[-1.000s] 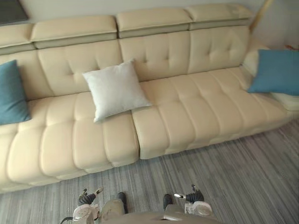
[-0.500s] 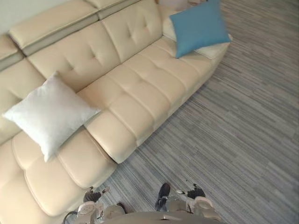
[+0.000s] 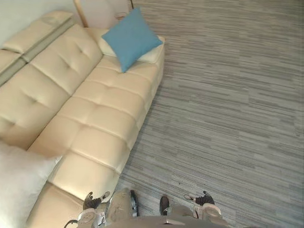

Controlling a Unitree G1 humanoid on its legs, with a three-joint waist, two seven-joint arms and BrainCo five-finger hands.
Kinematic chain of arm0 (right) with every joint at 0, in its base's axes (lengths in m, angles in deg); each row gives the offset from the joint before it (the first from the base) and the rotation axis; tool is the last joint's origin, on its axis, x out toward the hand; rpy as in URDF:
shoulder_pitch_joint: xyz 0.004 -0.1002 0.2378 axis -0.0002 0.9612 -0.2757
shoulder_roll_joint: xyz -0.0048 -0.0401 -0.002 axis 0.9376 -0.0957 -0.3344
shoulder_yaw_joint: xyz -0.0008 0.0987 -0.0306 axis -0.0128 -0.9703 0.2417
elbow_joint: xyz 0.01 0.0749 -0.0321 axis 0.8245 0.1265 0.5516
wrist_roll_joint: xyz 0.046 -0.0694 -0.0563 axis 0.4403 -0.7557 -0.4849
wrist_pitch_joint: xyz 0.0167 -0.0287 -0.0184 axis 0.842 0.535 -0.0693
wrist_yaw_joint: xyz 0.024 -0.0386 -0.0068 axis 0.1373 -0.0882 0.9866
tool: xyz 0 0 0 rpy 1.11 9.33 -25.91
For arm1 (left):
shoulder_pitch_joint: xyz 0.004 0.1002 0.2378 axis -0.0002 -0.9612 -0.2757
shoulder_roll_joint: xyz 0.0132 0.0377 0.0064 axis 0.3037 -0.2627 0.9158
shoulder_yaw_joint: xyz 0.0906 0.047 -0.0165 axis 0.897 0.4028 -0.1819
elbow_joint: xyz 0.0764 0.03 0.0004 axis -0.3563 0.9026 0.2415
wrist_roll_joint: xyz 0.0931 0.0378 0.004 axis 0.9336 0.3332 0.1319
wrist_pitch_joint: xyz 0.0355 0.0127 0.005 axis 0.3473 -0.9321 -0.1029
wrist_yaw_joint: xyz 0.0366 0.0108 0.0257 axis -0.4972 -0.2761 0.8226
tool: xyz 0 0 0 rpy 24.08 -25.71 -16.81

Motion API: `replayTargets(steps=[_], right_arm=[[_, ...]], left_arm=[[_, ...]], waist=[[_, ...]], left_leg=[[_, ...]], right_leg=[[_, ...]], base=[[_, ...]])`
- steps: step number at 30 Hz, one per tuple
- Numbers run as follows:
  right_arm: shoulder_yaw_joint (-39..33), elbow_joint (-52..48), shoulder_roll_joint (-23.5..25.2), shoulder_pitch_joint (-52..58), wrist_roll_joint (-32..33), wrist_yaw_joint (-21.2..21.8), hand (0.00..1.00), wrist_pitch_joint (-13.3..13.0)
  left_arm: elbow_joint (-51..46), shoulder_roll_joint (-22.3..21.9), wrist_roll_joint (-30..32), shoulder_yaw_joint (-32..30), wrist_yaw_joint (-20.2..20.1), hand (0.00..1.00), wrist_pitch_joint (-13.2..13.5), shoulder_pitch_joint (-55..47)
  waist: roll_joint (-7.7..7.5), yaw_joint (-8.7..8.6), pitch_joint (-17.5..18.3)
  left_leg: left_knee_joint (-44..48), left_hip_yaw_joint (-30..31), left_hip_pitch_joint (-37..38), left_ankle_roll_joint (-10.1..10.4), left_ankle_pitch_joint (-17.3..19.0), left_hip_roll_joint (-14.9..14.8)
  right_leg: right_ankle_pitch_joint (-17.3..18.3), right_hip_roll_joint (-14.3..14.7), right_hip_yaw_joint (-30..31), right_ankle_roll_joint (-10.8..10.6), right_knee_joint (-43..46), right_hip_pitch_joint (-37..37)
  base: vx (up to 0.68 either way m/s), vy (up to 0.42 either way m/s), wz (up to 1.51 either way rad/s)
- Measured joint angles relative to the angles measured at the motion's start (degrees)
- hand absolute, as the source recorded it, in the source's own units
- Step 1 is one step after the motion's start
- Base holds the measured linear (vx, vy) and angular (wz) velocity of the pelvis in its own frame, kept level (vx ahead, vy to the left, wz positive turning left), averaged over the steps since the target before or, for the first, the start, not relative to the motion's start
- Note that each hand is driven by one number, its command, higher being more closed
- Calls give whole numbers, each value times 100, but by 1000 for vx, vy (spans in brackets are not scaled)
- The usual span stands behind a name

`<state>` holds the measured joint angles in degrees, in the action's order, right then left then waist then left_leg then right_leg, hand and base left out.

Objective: Pick up cushions and gather them together orderly.

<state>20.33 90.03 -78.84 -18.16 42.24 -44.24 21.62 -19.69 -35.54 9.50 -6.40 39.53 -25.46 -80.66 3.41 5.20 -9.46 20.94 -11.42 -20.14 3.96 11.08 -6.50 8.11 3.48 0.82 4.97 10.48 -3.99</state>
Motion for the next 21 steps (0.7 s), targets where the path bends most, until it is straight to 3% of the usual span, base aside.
replayTargets(steps=[1, 2, 3, 4, 5, 6, 7, 8, 9, 10, 12, 14, 16, 18, 19, 20, 21], right_arm=[[-3, 7, -3, 2, 0, -39, 0, -2], [-8, 25, 0, 11, 1, -53, 0, -4], [-4, 18, 56, 38, 0, -60, 0, -6], [0, 11, 111, 50, 1, -59, 0, -6], [-47, 9, 163, 213, 0, -59, 0, -10], [-130, 4, 324, 272, 1, -53, 0, -15], [-141, 2, 346, 268, 1, -51, 0, -13], [-151, -16, 343, 258, 0, -46, 0, -14], [-155, -89, 331, 269, 2, -44, 0, -16], [-161, -207, 327, 309, 5, -36, 0, -24], [-151, -207, 315, 267, 2, -33, 0, -30], [-154, -196, 294, 173, 3, -33, 0, -75], [-110, -195, 187, 8, 4, -31, 0, -90], [-110, -193, 143, -129, 8, -34, 0, -92], [-104, -191, 168, -150, 8, -33, 0, -84], [-103, -188, 182, -145, 5, -34, 0, -84], [-108, -187, 179, -134, 2, -31, 0, -83]], left_arm=[[1, -7, 3, -3, 1, 0, 1, -32], [46, -9, -15, -35, 0, 0, 0, -73], [112, -7, 5, -93, -4, 0, -8, -158], [121, 29, 8, -131, -5, 0, -11, -187], [117, 104, 10, -174, -3, 0, -8, -254], [177, 238, 12, -184, -2, 0, -19, -260], [189, 283, 15, -158, -2, 0, -34, -257], [185, 312, 31, -87, 0, 0, -56, -256], [165, 320, 54, -14, 2, 0, -65, -251], [124, 320, 49, 41, 8, 0, -67, -245], [86, 335, 57, 96, 12, 0, -73, -176], [76, 336, 46, 147, 16, 0, -73, -93], [81, 311, 46, 326, 10, 0, -78, 50], [97, 305, 55, 548, 5, 0, -77, 215], [106, 310, 90, 609, 3, 0, -62, 342], [124, 322, 113, 625, 3, 0, -51, 364], [172, 309, 122, 625, 3, 0, -49, 372]], waist=[[8, 49, 9], [-3, 82, 19], [-73, 76, 108], [-118, 91, 205], [-348, 92, 299], [-583, 83, 343], [-638, 44, 352], [-649, -45, 354], [-606, -72, 328], [-511, -94, 279], [-511, -143, 288], [-475, -229, 263], [-331, -306, 175], [-256, -436, 96], [-371, -531, 41], [-440, -554, 16], [-504, -589, -16]], left_leg=[[-432, 99, 11, 73, -119, 5], [-596, 253, -23, 13, -341, -12], [-476, 331, -57, -196, -564, 44], [-362, 303, -47, -272, -626, 124], [-286, 30, 71, -310, -648, 213], [-282, -228, 303, -436, -503, 374], [-279, -338, 448, -458, -420, 419], [-259, -425, 681, -509, -225, 455], [-204, -465, 943, -601, -63, 458], [-216, -567, 1346, -616, 168, 459], [-317, -574, 1748, -608, 387, 458], [-627, -596, 2139, -599, 436, 416], [-1006, -595, 2513, -570, 428, 311], [-1348, -521, 2810, -491, 381, 253], [-1528, -352, 3086, -448, 375, 350], [-1568, -260, 3199, -410, 390, 398], [-1601, -66, 3444, -223, 494, 415]], right_leg=[[56, 23, 121, -45, -4, 13], [138, 61, 341, -101, 29, 33], [315, 33, 540, -158, 152, -9], [487, -60, 657, -286, 329, -53], [760, -263, 650, -532, 779, -156], [958, -493, 626, -1071, 1873, -467], [923, -573, 623, -1385, 2517, -668], [658, -644, 532, -1780, 3372, -944], [411, -763, 275, -1787, 4060, -1082], [351, -1066, -275, -1391, 4720, -1229], [488, -1370, -967, -993, 4917, -1374], [820, -1449, -1541, -805, 4429, -1661], [779, -1240, -1860, -759, 3196, -2030], [39, -1025, -1848, -763, 1269, -2221], [-694, -986, -1656, -851, 13, -2171], [-849, -1014, -1524, -848, -199, -2168], [-1357, -1000, -1295, -649, -275, -2084]], base=[[262, 174, -105], [380, 270, -113], [506, 370, -108], [457, 338, -96], [558, 348, -98], [454, 254, -85], [533, 272, -62], [344, 163, -41], [522, 199, -46], [353, 113, -34], [418, 73, -17], [512, 10, 3], [459, -42, 8], [490, -102, 44], [544, -168, 60], [590, -243, 64], [622, -272, 42]])
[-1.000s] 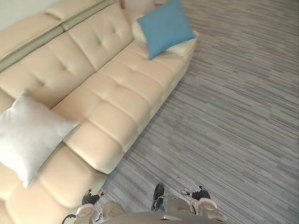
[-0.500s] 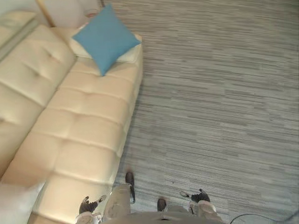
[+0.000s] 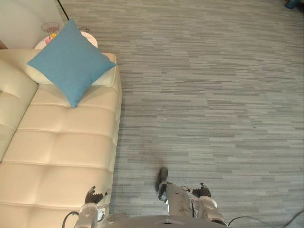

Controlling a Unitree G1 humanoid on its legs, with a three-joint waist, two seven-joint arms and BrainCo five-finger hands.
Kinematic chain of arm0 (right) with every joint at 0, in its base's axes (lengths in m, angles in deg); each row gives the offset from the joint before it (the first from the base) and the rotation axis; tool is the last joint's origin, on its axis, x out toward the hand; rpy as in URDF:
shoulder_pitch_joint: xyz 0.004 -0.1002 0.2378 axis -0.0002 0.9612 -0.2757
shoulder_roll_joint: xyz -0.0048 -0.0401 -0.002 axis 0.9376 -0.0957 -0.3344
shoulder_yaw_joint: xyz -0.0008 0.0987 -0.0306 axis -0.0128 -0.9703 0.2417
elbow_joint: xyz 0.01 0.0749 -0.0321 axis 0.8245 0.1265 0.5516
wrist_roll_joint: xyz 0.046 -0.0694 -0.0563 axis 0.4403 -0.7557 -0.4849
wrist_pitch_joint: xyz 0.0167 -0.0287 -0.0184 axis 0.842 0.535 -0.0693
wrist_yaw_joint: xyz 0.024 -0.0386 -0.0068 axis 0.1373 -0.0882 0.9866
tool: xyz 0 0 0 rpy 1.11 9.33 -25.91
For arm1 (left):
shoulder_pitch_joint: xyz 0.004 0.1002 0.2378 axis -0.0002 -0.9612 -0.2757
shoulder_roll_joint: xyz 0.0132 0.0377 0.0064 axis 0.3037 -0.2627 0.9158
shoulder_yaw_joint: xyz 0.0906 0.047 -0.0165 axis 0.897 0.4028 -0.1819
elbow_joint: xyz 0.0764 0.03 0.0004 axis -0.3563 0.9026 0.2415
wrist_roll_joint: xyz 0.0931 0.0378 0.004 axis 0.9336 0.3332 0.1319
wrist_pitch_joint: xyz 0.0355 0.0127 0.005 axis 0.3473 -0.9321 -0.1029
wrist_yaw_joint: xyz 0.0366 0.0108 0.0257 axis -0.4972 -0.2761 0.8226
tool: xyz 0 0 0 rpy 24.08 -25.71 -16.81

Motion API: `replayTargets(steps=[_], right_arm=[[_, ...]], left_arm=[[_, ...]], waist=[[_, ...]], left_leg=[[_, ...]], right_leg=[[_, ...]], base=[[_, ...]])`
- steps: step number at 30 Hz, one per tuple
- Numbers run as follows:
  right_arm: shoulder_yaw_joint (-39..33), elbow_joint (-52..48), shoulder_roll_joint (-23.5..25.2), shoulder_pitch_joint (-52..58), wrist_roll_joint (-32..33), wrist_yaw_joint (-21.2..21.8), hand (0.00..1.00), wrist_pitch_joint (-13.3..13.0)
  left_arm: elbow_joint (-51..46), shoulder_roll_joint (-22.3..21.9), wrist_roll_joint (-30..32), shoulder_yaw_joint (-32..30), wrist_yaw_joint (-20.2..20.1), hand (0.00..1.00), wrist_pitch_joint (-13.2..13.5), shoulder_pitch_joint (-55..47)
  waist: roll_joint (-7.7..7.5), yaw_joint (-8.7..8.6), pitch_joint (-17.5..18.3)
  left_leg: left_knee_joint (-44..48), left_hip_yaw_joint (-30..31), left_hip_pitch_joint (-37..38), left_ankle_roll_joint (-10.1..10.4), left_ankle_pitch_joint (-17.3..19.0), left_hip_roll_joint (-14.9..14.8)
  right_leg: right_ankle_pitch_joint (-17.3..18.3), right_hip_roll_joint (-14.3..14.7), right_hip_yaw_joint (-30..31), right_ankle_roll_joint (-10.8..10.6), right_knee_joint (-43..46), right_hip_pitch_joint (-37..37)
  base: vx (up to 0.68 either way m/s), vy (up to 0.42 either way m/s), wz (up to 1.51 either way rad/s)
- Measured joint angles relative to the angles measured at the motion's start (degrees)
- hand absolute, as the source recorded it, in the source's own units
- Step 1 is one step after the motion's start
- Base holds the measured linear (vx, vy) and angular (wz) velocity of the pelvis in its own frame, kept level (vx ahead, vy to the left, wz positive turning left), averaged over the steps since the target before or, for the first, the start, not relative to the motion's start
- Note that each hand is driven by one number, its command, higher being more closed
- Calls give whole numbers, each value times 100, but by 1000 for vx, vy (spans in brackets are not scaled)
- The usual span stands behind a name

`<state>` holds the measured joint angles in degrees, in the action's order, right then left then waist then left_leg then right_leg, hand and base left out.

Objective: Pick up cushions and gather them together orderly.

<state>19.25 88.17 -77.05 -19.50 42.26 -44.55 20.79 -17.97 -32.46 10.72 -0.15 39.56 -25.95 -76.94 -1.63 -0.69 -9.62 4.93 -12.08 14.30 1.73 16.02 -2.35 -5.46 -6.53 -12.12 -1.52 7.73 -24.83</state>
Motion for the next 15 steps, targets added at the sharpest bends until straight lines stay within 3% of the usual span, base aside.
replayTargets(steps=[1, 3, 4, 5, 6, 7, 9, 10, 12, 15], right_arm=[[-10, 2, -56, -1, -6, -2, 0, -2], [-43, 17, -234, -105, -20, -1, 0, -18], [-120, 16, -240, -117, -15, 1, 0, -17], [-99, -8, -230, -122, -19, -1, 0, 1], [-71, -9, -227, -116, -19, -1, 0, 7], [2, -8, -227, -109, -19, -8, 0, 3], [182, -9, -116, -91, -9, -9, 0, 4], [217, -14, -69, -81, -5, -17, 0, 4], [234, -26, -26, -76, 5, -35, 0, 4], [198, -55, 19, -26, 116, -43, 0, 9]], left_arm=[[86, -64, 6, 4, -10, 0, -1, 34], [222, -279, 142, -16, -11, 0, 3, 67], [227, -353, 146, -129, -13, 0, 4, 54], [190, -407, 147, -310, -17, 0, 5, 61], [158, -429, 150, -352, -19, 0, 4, 60], [121, -453, 144, -372, -23, 0, 8, 58], [-122, -490, 93, -386, -66, 0, 60, 59], [-225, -490, 65, -381, -70, 0, 62, 57], [-316, -493, -35, -383, -70, 0, 62, 48], [-496, -512, -71, -373, -78, 0, 68, 47]], waist=[[51, -41, -20], [463, 23, -33], [539, 47, -48], [578, 54, -60], [602, 64, -77], [628, 66, -117], [607, 222, -213], [533, 303, -236], [543, 346, -227], [495, 406, -226]], left_leg=[[21, 143, 141, 76, 49, -104], [630, 458, 25, 124, 20, -543], [1275, 602, -208, 277, -99, -689], [2724, 837, -754, 438, -620, -871], [3304, 934, -987, 487, -914, -943], [4110, 986, -1297, 579, -1007, -1043], [5829, 628, -2056, 433, -650, -1291], [5951, 404, -2351, 330, -521, -1275], [5591, 138, -2874, 173, -294, -1214], [3804, -305, -3408, 38, -189, -882]], right_leg=[[-423, 45, 33, 151, 246, 30], [151, 306, -134, 352, 1098, -142], [393, 399, -182, 365, 1293, -95], [713, 505, -255, 473, 1436, 145], [815, 544, -270, 510, 1435, 300], [926, 615, -248, 550, 1418, 509], [1346, 776, -135, 727, 1376, 1192], [1480, 779, -41, 713, 1299, 1490], [1605, 775, 51, 639, 1034, 1907], [1687, 594, 34, 439, 496, 2511]], base=[[721, -339, 37], [575, -290, 7], [661, -345, -4], [672, -322, 1], [447, -200, 3], [322, -91, -6], [548, -122, -34], [506, -78, -37], [420, 14, -19], [444, 99, 4]])
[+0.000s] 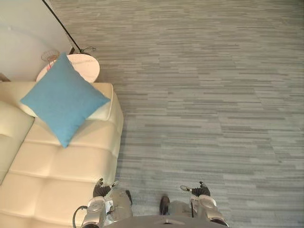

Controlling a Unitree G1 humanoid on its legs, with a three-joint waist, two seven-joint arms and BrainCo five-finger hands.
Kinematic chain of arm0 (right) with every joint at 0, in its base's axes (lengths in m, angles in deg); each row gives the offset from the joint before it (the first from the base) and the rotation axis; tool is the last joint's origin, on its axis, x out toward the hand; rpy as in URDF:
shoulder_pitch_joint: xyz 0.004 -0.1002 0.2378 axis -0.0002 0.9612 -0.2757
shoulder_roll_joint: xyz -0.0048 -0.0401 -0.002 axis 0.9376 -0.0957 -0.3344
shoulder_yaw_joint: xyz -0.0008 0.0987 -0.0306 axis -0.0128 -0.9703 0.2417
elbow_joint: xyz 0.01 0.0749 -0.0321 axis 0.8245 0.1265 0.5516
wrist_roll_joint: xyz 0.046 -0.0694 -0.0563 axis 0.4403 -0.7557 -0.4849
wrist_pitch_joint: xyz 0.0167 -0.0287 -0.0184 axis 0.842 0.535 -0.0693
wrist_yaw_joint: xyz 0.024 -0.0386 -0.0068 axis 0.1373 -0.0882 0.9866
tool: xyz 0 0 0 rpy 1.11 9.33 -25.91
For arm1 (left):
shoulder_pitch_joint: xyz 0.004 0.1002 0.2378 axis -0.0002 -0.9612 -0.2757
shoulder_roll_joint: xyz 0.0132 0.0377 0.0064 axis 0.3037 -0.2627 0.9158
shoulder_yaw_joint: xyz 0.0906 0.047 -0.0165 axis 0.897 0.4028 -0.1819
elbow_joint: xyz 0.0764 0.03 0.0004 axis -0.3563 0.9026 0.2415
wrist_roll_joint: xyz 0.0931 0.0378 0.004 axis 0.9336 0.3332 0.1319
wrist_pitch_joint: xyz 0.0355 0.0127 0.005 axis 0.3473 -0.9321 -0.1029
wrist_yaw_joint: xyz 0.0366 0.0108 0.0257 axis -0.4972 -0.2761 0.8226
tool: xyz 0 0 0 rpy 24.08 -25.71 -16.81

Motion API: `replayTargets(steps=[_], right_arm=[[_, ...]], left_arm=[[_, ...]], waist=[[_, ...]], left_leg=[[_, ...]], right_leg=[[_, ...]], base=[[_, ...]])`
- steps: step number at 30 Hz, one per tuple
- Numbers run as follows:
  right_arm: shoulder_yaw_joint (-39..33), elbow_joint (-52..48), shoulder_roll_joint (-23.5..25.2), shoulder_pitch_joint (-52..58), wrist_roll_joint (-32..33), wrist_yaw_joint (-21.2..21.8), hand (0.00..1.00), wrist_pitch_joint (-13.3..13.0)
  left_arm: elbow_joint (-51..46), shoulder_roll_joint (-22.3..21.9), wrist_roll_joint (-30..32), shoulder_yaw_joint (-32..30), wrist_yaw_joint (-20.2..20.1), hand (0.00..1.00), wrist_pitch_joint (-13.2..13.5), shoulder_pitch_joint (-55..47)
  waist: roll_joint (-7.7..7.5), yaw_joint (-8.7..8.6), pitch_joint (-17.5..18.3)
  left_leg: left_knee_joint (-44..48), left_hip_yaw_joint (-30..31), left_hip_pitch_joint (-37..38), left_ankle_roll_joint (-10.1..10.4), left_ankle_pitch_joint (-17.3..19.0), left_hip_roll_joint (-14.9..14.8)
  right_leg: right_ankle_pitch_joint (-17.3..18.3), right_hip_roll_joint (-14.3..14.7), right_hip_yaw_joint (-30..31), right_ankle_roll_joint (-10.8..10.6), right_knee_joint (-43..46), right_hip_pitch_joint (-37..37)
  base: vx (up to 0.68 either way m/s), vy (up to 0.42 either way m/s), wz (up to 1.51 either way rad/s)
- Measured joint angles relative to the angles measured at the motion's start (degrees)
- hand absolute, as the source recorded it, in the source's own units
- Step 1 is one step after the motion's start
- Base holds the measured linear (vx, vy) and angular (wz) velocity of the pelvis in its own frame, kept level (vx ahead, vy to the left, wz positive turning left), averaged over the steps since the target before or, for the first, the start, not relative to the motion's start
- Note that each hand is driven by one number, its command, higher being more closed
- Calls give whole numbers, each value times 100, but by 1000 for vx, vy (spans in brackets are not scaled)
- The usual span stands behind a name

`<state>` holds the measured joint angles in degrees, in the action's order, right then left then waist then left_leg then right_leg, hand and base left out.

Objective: Pick up cushions and gather them together orderly.

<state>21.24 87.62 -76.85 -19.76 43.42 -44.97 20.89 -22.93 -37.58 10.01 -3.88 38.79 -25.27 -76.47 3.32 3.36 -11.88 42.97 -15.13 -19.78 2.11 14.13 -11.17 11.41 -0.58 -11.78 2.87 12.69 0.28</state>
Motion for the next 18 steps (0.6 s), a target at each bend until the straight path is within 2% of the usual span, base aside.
replayTargets(steps=[2, 3, 4, 5, 6, 8, 9, 10, 11, 13, 14, 16, 17, 18], right_arm=[[-138, 28, -12, 16, 2, -9, 0, -7], [-212, 82, -33, 44, 2, -13, 0, 0], [-206, 123, -21, 64, -5, -10, 0, 32], [-194, 129, 44, 92, -8, -5, 0, 64], [-192, 138, 90, 85, -12, 1, 0, 63], [-199, 296, 40, 91, -25, 11, 0, 70], [-190, 294, 44, 109, -52, 17, 0, 76], [-174, 264, 55, 123, -141, 38, 0, 84], [-81, 254, 7, 128, -214, 48, 0, 83], [8, 213, -34, 130, -242, 49, 0, 79], [35, 185, -35, 128, -241, 51, 0, 59], [33, 142, -34, 134, -241, 50, 0, 58], [34, 112, -33, 134, -242, 52, 0, 58], [35, 40, -40, 130, -243, 57, 0, 52]], left_arm=[[4, -27, 2, 36, -11, 0, 1, 3], [44, -28, -6, 105, -31, 0, 9, 13], [49, -27, 1, 100, -43, 0, 11, 43], [58, 50, 36, 101, -49, 0, 11, 45], [61, 144, 34, 89, -61, 0, 26, 53], [119, 155, 23, 113, -54, 0, 40, 61], [208, 198, 1, 156, -49, 0, 36, 72], [275, 251, -9, 249, -49, 0, 26, 71], [358, 336, -6, 362, -53, 0, -15, 69], [402, 357, -9, 371, -44, 0, -24, 51], [407, 362, -9, 357, -40, 0, -27, 21], [408, 336, -54, 352, -39, 0, -32, -5], [409, 316, -55, 340, -39, 0, -33, -6], [412, 268, -54, 322, -39, 0, -33, -4]], waist=[[-3, 40, 23], [31, 127, 51], [-49, 184, 110], [-216, 150, 165], [-321, 141, 184], [-347, 162, 200], [-378, 146, 193], [-429, 108, 200], [-451, 35, 202], [-431, -22, 190], [-385, -15, 174], [-391, -31, 174], [-386, -31, 171], [-329, -56, 161]], left_leg=[[-1979, -227, 81, 88, -467, 337], [-2744, -209, 139, -59, -1227, 465], [-2814, -229, 249, -442, -1468, 632], [-2728, -230, 239, -535, -1325, 768], [-2478, -232, 221, -610, -1046, 824], [-2083, -229, 425, -625, -491, 838], [-2048, -219, 673, -642, -262, 902], [-1992, -189, 913, -670, -133, 978], [-2000, -41, 1244, -722, -27, 1057], [-2047, 125, 1637, -745, -11, 1067], [-2228, 260, 1938, -744, -10, 1054], [-2558, 450, 2336, -742, -10, 1027], [-2656, 515, 2443, -737, -7, 1006], [-2775, 745, 2579, -597, 73, 891]], right_leg=[[23, -109, -17, -251, -289, 266], [92, -108, 22, -398, -465, 454], [142, -216, 89, -504, -576, 616], [137, -341, 99, -550, -591, 655], [118, -449, 153, -585, -393, 653], [194, -606, 313, -808, 1022, 319], [4, -776, 374, -1166, 2297, -106], [-120, -934, 512, -1434, 3447, -521], [-75, -1063, 502, -1367, 4423, -871], [61, -1118, 305, -1117, 4859, -1193], [158, -1117, 141, -953, 4713, -1437], [319, -1097, -34, -817, 4074, -1632], [342, -1060, -39, -820, 3737, -1712], [305, -838, 138, -818, 2781, -1885]], base=[[487, 168, 5], [546, 207, -10], [562, 207, -6], [614, 198, 6], [599, 190, 17], [623, 219, 10], [535, 169, 13], [604, 108, 33], [590, 81, 44], [446, 5, 54], [423, -42, 50], [419, -93, 53], [397, -158, 70], [374, -211, 73]])
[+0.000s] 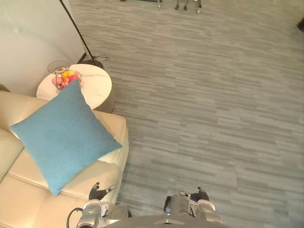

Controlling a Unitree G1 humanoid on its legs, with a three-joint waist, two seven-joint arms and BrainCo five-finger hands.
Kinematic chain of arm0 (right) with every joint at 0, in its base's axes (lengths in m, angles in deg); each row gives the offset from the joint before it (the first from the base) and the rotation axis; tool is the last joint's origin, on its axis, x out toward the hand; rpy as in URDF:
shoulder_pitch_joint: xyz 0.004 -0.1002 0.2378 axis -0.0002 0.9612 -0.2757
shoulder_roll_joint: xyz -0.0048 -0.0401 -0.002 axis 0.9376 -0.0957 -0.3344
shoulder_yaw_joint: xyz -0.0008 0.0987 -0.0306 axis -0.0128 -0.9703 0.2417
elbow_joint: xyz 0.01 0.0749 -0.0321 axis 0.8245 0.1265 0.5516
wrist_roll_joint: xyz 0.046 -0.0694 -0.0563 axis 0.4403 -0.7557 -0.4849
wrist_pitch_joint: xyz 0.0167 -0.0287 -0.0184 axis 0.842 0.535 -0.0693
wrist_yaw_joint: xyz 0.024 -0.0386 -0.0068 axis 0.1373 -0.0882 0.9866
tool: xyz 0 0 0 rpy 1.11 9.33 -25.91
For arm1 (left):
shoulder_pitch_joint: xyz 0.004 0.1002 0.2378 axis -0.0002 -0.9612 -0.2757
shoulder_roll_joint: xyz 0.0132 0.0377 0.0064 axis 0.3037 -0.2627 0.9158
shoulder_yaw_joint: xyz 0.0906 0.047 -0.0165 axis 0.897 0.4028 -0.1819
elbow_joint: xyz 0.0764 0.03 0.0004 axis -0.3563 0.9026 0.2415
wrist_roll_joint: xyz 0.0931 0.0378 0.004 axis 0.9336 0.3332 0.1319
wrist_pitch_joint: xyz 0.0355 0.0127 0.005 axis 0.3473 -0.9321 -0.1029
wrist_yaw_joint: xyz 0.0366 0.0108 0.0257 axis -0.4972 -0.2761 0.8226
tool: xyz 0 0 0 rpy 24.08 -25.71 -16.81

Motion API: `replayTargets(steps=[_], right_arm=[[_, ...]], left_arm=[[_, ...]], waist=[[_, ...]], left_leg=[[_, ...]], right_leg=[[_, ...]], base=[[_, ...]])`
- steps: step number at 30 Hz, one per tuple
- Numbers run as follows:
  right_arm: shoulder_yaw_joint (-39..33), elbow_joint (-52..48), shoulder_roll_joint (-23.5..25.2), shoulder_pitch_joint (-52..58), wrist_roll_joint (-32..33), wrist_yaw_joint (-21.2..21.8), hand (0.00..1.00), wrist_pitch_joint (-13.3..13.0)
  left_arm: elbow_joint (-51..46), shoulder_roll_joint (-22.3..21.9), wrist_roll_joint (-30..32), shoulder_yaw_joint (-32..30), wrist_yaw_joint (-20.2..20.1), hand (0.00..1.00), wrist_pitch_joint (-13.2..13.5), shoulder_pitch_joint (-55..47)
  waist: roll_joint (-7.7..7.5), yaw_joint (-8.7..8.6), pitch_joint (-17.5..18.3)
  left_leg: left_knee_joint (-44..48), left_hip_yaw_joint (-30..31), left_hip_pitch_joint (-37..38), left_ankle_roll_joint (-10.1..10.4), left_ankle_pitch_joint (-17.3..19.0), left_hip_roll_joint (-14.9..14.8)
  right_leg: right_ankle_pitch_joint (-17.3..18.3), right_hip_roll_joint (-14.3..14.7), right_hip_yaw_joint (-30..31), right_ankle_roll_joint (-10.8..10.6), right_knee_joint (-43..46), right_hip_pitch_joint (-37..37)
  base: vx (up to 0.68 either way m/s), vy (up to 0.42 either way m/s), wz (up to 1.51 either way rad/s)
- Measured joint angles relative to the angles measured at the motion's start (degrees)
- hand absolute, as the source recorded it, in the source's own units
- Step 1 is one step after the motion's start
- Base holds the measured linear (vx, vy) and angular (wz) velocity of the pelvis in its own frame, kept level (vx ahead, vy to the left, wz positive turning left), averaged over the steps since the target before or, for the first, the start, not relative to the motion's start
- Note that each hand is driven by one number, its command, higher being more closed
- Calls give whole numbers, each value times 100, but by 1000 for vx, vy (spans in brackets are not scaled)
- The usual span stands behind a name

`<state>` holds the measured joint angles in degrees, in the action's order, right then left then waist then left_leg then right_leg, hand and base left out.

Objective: Pick up cushions and gather them together orderly.

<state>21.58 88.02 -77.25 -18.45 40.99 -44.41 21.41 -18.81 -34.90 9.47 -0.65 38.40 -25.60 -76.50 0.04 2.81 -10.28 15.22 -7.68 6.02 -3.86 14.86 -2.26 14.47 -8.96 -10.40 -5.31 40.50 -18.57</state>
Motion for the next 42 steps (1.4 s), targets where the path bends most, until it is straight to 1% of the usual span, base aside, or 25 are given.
replayTargets(steps=[2, 3, 4, 5, 6, 8, 9, 11, 12, 13, 16, 17, 20, 21, 24, 27, 30, 31, 32, 34, 37, 38, 39, 41, 42], right_arm=[[0, -1, 1, -5, 7, 2, 0, -18], [-5, 1, 0, -13, 7, 2, 0, -59], [-23, -1, -11, -5, 9, 7, 0, -59], [-62, 0, -7, -10, 14, 12, 0, -55], [-121, 1, -152, -30, 2, 0, 0, -58], [-117, -5, -192, -18, 5, 1, 0, -61], [-89, -15, -195, -26, 1, 2, 0, -58], [-25, -12, -190, -18, 3, -4, 0, -61], [-3, 11, -170, -14, 6, -7, 0, -59], [-12, 56, -164, -11, 6, -8, 0, -57], [-87, 60, -169, 94, 12, -14, 0, -50], [-120, 111, -181, 93, 30, -10, 0, -53], [-138, 301, -21, 41, 81, -4, 0, -54], [-199, 303, 21, 42, 81, -4, 0, -54], [-292, 478, 53, 27, 80, -6, 0, -57], [-288, 472, 60, -1, 71, -3, 0, -66], [-283, 476, 20, 18, 52, -3, 0, -57], [-307, 445, 63, 78, 105, 7, 0, -66], [-299, 452, 65, 88, 104, 6, 0, -70], [-210, 458, 79, 105, 94, 61, 0, -65], [-214, 455, 76, 125, 114, 126, 0, -70], [-208, 456, 78, 125, 115, 129, 0, -70], [-204, 459, 94, 134, 123, 138, 0, -62], [-230, 439, 107, 153, 118, 144, 0, -59], [-232, 384, 65, 194, 116, 145, 0, -61]], left_arm=[[53, -17, 1, 2, 2, 0, 2, 24], [99, -13, 2, -13, 5, 0, 3, 33], [118, -40, 11, -96, 19, 0, 0, 22], [163, -54, 16, -147, 27, 0, 2, 46], [208, -248, 13, -295, 43, 0, 26, 67], [199, -367, 3, -399, 118, 0, 25, 39], [177, -400, -1, -438, 113, 0, 27, 22], [48, -441, -11, -577, 123, 0, 25, 15], [-22, -436, -62, -610, 122, 0, 24, 8], [-25, -410, -129, -558, 122, 0, 24, -1], [-23, -356, -131, -467, 121, 0, 27, 1], [-2, -280, -128, -308, 112, 0, 25, 0], [57, 62, -131, 25, 101, 0, 25, 28], [58, 108, -124, 21, 109, 0, 26, 38], [237, 236, -120, 16, 108, 0, 28, 34], [329, 295, -117, 5, 106, 0, 32, 26], [434, 323, -113, 1, 105, 0, 31, 24], [430, 368, -114, -2, 107, 0, 30, 15], [428, 366, -110, 6, 109, 0, 30, 11], [451, 436, -108, 1, 111, 0, 14, 3], [458, 434, -109, -8, 116, 0, 18, 23], [468, 435, -109, -23, 115, 0, 20, 18], [457, 443, -109, -106, 115, 0, 31, 22], [436, 337, -114, -218, 123, 0, 36, 33], [405, 238, -118, -317, 130, 0, 46, 34]], waist=[[12, -26, 0], [-10, -76, -9], [-64, -90, 18], [43, -100, -27], [224, -28, -39], [310, 17, 24], [357, -37, 92], [390, -26, 108], [384, 93, 105], [386, 99, 106], [364, 77, 107], [345, 65, 146], [-24, 25, 290], [-58, 32, 283], [-122, 34, 298], [-157, 23, 330], [-145, -76, 331], [-221, -128, 290], [-207, -147, 258], [-216, -194, 240], [-215, -202, 223], [-233, -204, 212], [-370, -198, 210], [-494, -221, 225], [-369, -168, 216]], left_leg=[[-38, 284, 36, 202, 122, -119], [-35, 612, 103, 411, 307, -178], [2, 899, 168, 594, 502, -234], [15, 1030, 201, 655, 579, -283], [148, 1340, 225, 631, 525, -394], [356, 1632, 178, 751, 407, -455], [904, 1805, -128, 877, 334, -519], [1885, 1679, -782, 1052, 38, -672], [2342, 1167, -1121, 1029, -6, -912], [2357, 672, -1279, 967, -33, -1073], [1945, -317, -1460, 916, -53, -1127], [1371, -909, -1519, 827, -233, -1084], [115, -1538, -1487, 618, -890, -607], [-48, -1630, -1476, 548, -1013, -553], [-560, -1357, -1064, 463, -1198, -260], [-918, -1188, -873, 401, -1349, -118], [-1455, -903, -739, 326, -1566, 6], [-1653, -649, -612, 315, -1580, 101], [-1678, -579, -564, 291, -1604, 95], [-1753, -218, -515, 294, -1617, 48], [-1741, 148, -530, 283, -1623, -3], [-1733, 196, -558, 284, -1623, 17], [-1720, 308, -574, 302, -1635, 187], [-1810, 368, -471, 380, -1762, 292], [-1842, 314, -495, 458, -1877, 202]], right_leg=[[-339, 292, 551, -19, -1310, -128], [-877, 462, 1293, -91, -2302, -143], [-1586, 521, 1589, -279, -2478, -10], [-1583, 589, 1548, -213, -2336, 46], [-1009, 621, 1305, -112, -1705, -8], [-552, 482, 957, 49, -1067, -41], [-292, 344, 550, 151, -893, 85], [-193, 224, 46, 285, -1004, 369], [-183, 211, -244, 346, -1191, 598], [-195, 176, -546, 363, -1417, 873], [-215, -5, -1083, 330, -1712, 1351], [-292, -54, -1353, 198, -1837, 1488], [-672, -292, -1810, 59, -2577, 1626], [-786, -289, -1916, 80, -2740, 1719], [-951, -323, -2015, 68, -2927, 2218], [-951, -424, -2031, 62, -2689, 2224], [-947, -685, -1994, 57, -1707, 1838], [-989, -804, -1649, 146, -1063, 1648], [-858, -771, -1441, 238, -930, 1550], [-345, -258, -569, 219, -1281, 1516], [-231, 324, 88, 177, -2156, 1437], [-279, 394, 214, 188, -2446, 1464], [-371, 339, 384, 233, -2727, 1440], [-604, 230, 264, 203, -2612, 1437], [-609, 243, 140, 193, -2606, 1461]], base=[[367, -270, 84], [406, -378, 110], [417, -414, 117], [389, -408, 109], [352, -381, 96], [360, -370, 112], [351, -336, 150], [264, -242, 140], [212, -167, 111], [254, -178, 119], [161, -15, 118], [120, 54, 131], [110, 115, 139], [50, 97, 98], [26, 82, 71], [-58, 29, 29], [-91, 52, 45], [-90, 62, 71], [-83, 50, 76], [-51, -1, 73], [-21, -43, 72], [-25, -73, 72], [2, -110, 93], [77, -106, 80], [83, -61, 34]])
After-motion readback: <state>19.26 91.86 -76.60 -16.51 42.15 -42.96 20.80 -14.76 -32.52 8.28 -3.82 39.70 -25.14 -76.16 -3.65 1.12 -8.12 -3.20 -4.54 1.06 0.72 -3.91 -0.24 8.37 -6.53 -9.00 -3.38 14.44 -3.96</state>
